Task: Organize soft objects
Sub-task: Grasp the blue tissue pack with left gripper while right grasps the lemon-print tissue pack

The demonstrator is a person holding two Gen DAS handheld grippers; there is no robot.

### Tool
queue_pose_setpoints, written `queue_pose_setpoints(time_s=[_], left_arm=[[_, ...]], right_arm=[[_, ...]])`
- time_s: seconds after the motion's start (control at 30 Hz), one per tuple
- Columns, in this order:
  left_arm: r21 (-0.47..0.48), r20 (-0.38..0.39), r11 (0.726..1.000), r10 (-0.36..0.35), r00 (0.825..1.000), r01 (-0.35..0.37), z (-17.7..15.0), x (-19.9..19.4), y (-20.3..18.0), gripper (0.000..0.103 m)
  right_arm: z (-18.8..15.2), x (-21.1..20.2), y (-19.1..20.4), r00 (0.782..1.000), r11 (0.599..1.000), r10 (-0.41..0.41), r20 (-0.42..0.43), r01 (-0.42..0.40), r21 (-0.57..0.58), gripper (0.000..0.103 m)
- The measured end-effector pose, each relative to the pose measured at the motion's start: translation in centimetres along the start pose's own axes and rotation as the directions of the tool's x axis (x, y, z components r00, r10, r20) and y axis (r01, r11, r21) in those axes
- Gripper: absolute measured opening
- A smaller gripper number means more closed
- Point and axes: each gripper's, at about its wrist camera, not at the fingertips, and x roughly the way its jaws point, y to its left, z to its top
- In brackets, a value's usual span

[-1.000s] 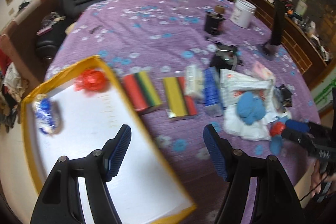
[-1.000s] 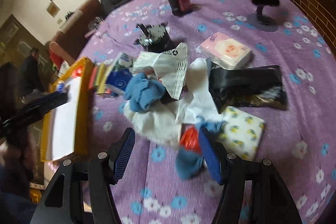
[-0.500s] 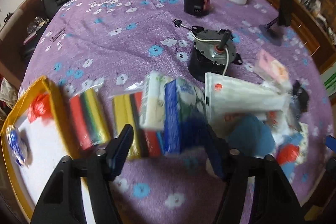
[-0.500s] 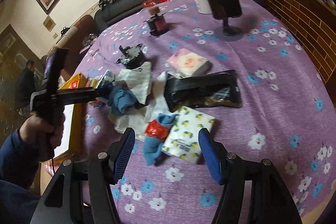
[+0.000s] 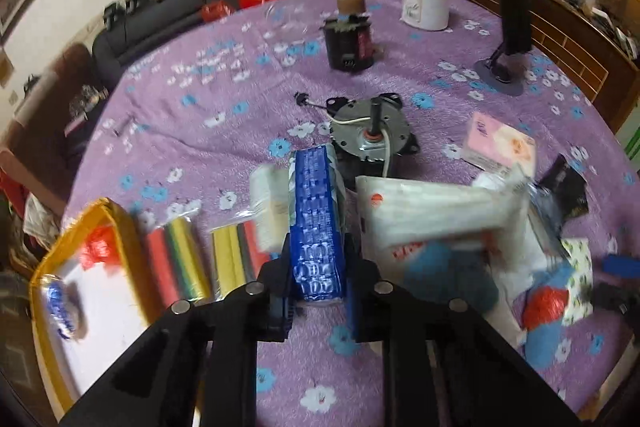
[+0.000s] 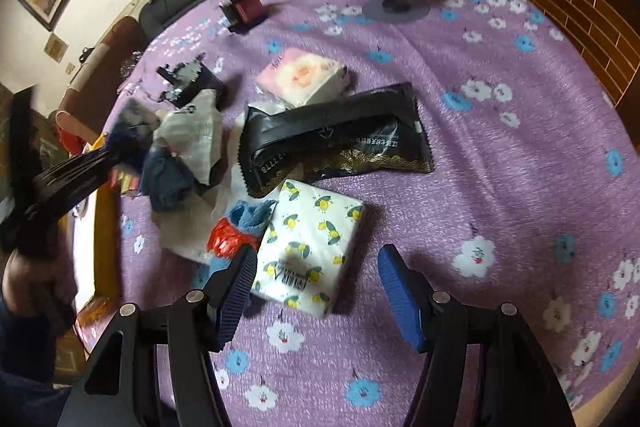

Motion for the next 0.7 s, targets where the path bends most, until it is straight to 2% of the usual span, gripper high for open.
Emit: queue_pose_setpoints(time_s=[0.23,0.43,0.57,0.63,0.7], left_arm=[[0.075,0.08,0.995,0.065,0.995,-0.071,-0.8,-3.2,-1.2,0.019],[0.107,0.115,0.989,0.09,0.989,-0.102,-0.7,-4.5,-1.7,0.019],[0.118,0.122,0.987,0.094,0.988,-0.108,-0.6,-4.7,-1.9,0.019],[0.122,0.122,0.987,0.093,0.988,-0.108,-0.5,-4.7,-1.9,0.019],[0.125,0.121,0.986,0.093,0.988,-0.109,-0.4,-4.6,-2.0,0.019]], right_arm=[[0.9,2.8,0.4,0.998,1.0,-0.018,-0.058,0.019,0.021,0.068],[1.6,3.7,1.8,0.997,0.997,-0.065,-0.05,0.063,-0.04,0.076],[1.5,4.1,2.7,0.992,0.987,-0.122,-0.039,0.117,-0.107,0.076],[1.3,4.2,3.2,0.987,0.978,-0.155,-0.033,0.148,-0.145,0.074],[1.2,4.3,3.4,0.982,0.968,-0.189,-0.024,0.182,-0.174,0.065]])
